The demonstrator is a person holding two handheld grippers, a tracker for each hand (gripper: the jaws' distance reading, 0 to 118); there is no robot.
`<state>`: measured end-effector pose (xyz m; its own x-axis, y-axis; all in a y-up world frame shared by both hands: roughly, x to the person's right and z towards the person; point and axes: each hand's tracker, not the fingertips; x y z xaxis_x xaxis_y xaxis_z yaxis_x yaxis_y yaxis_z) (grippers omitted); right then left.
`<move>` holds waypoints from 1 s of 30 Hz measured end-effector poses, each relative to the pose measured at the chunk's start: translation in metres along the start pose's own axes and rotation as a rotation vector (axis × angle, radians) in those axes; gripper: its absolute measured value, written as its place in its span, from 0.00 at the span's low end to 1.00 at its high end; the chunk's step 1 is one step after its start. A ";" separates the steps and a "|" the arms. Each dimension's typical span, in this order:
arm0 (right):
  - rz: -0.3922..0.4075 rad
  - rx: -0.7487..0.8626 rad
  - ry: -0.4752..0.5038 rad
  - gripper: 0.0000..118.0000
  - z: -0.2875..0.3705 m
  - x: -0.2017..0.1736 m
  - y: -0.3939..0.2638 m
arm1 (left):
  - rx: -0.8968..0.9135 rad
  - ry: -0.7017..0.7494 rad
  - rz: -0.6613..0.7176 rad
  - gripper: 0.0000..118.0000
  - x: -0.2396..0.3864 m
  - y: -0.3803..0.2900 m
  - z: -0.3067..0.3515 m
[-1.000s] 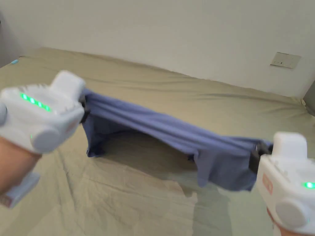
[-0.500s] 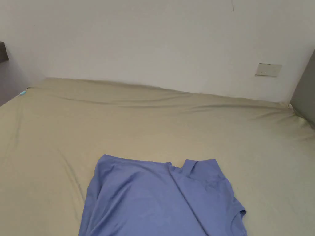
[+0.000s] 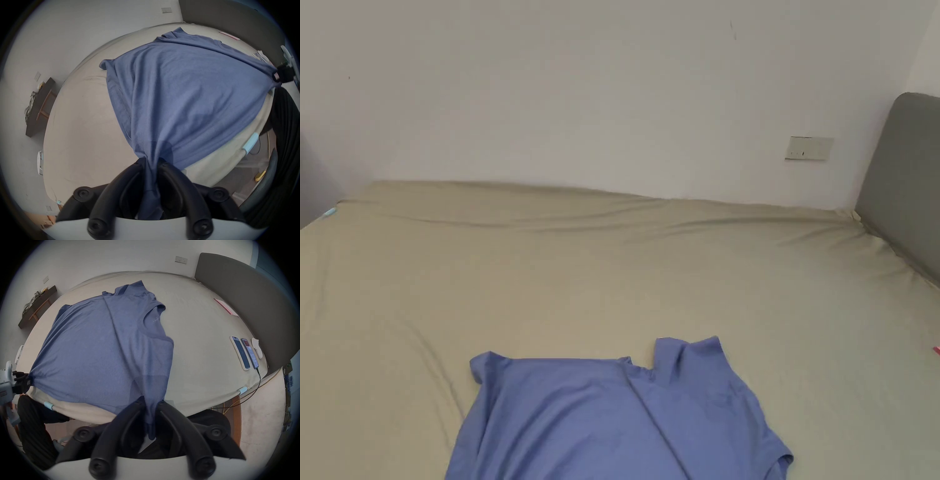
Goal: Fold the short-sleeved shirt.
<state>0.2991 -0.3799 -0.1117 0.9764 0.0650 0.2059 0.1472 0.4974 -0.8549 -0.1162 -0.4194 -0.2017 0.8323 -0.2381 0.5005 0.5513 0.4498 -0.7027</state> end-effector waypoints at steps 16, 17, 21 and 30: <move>0.118 0.730 0.039 0.91 0.148 -0.045 0.172 | 0.832 0.084 0.455 0.90 -0.073 0.161 0.168; 0.137 0.769 0.040 0.82 0.161 -0.054 0.181 | 0.868 0.132 0.430 0.81 -0.070 0.170 0.178; 0.214 0.914 0.017 0.10 0.190 -0.091 0.200 | 0.956 0.227 0.396 0.15 -0.060 0.196 0.201; 0.247 0.982 0.003 0.00 0.162 -0.111 0.226 | 0.963 0.243 0.371 0.01 -0.044 0.230 0.186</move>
<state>0.1983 -0.1351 -0.2506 0.9627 0.2603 0.0737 -0.2522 0.9621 -0.1036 -0.0365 -0.1454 -0.2917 0.9871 -0.0639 0.1471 0.0705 0.9967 -0.0400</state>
